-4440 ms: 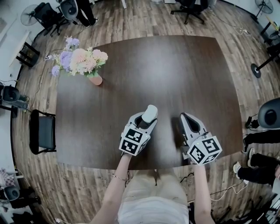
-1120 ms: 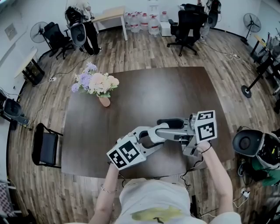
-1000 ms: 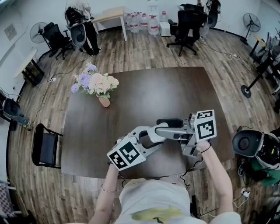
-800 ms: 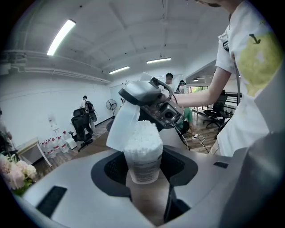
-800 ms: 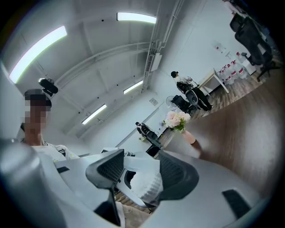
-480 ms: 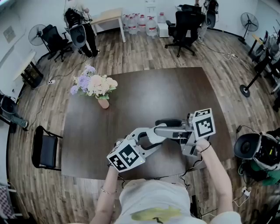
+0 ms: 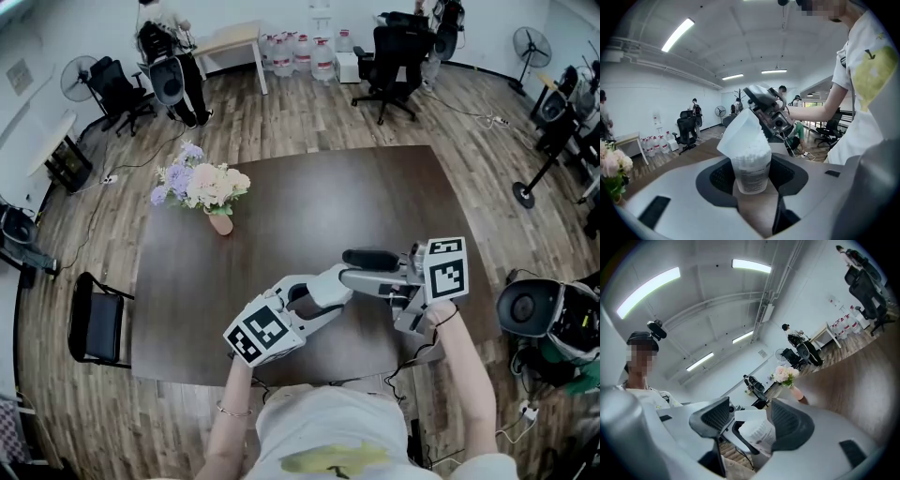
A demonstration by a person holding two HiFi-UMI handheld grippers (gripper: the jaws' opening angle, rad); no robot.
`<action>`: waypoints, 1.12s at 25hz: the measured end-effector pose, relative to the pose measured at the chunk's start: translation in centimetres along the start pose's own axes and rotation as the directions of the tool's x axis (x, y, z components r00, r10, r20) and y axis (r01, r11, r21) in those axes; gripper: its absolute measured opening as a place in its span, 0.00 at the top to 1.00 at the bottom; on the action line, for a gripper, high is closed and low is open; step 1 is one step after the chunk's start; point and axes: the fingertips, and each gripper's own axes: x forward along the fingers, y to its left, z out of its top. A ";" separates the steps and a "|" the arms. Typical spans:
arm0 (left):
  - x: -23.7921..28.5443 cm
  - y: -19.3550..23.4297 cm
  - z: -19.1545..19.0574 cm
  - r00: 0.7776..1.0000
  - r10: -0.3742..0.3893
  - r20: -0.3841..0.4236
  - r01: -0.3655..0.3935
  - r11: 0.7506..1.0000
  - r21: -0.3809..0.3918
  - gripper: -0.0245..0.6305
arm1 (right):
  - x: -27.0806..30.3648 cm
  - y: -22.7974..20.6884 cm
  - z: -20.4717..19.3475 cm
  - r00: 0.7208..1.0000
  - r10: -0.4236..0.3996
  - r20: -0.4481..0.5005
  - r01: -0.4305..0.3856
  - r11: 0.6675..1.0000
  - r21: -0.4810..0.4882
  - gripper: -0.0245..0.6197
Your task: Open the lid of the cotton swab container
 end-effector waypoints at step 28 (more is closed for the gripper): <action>-3.3 5.8 -2.2 0.878 0.478 0.008 -0.458 0.846 -0.272 0.65 | -6.3 -3.6 -1.2 0.862 -0.422 0.283 0.495 0.822 -0.282 0.92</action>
